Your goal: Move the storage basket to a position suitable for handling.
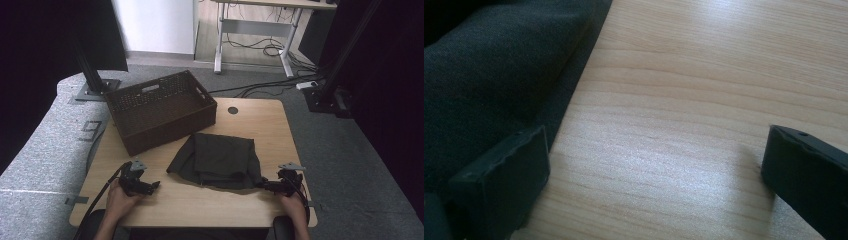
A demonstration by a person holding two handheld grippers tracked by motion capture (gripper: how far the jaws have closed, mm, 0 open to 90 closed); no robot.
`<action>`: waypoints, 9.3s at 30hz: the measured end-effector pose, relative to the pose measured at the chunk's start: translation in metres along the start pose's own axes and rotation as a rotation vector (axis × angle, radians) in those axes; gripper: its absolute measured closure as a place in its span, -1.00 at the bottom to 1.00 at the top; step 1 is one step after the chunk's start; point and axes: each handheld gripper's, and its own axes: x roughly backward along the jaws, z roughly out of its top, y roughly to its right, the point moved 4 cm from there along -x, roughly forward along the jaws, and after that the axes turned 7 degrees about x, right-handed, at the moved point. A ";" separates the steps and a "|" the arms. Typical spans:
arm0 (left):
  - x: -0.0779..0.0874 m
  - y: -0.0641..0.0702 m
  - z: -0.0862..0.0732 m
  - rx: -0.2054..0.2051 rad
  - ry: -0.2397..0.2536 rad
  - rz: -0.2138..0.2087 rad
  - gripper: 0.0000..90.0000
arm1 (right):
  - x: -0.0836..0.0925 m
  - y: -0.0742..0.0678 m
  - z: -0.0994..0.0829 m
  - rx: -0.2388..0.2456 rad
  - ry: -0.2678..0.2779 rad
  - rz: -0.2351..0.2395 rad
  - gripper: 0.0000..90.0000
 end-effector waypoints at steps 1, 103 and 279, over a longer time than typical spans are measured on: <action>0.000 0.000 0.000 0.000 0.000 0.000 -1.00 | 0.000 0.000 0.000 0.000 0.000 0.001 -1.00; -0.085 0.030 0.114 -0.057 -0.008 -0.097 0.56 | -0.046 -0.021 0.076 0.103 -0.091 0.239 0.68; 0.038 -0.089 0.134 0.223 0.037 0.248 0.50 | -0.003 -0.030 0.006 0.141 0.018 0.138 -1.00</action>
